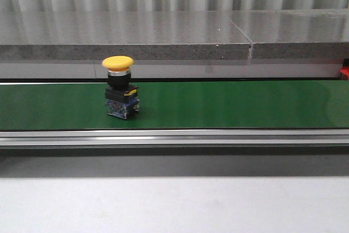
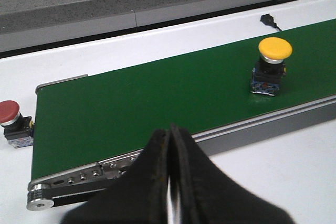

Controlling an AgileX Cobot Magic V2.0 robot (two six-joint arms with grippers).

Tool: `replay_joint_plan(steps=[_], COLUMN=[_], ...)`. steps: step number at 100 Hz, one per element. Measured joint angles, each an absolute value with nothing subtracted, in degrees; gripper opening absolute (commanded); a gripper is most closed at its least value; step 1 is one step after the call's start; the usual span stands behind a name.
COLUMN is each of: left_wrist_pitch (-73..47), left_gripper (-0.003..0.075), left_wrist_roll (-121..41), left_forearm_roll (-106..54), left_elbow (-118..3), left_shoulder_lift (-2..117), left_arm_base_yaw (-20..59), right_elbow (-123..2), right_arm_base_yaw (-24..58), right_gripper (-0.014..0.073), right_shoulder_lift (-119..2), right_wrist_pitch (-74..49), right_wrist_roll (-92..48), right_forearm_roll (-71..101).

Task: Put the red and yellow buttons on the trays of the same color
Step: 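Carry the red button into the red tray and open the right gripper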

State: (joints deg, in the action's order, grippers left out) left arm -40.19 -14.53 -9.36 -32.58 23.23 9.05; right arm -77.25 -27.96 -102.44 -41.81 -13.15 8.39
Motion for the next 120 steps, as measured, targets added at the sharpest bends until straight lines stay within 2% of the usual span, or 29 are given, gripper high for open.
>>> replay_joint_plan(steps=[52,61,71,80,85,120], left_wrist_pitch=[-40.2,-40.2,-40.2,-40.2,-40.2,-40.2], left_gripper=[-0.0021,-0.0021,-0.0021,-0.0021,-0.0021,-0.0021], left_wrist_roll=[-14.5,-14.5,-14.5,-14.5,-14.5,-14.5], left_forearm_roll=[-9.4,-9.4,-9.4,-9.4,-9.4,-9.4], left_elbow=[-32.6,-32.6,-32.6,-32.6,-32.6,-32.6], left_shoulder_lift=[23.2,23.2,23.2,23.2,23.2,23.2], left_arm_base_yaw=[9.1,9.1,9.1,9.1,9.1,9.1], right_elbow=[-77.3,-77.3,-77.3,-77.3,-77.3,-76.9], right_arm_base_yaw=[-28.0,-28.0,-28.0,-28.0,-28.0,-28.0], right_gripper=[0.0115,0.0199,0.0423,0.0574,0.0598,0.0591], right_shoulder_lift=[-107.2,-107.5,-107.5,-107.5,-107.5,-102.2], right_wrist_pitch=[-40.6,-40.6,-40.6,-40.6,-40.6,-40.2], right_wrist_roll=[-13.3,-13.3,-13.3,-13.3,-13.3,-13.4], right_forearm_roll=[10.9,11.3,11.7,11.9,11.9,11.9])
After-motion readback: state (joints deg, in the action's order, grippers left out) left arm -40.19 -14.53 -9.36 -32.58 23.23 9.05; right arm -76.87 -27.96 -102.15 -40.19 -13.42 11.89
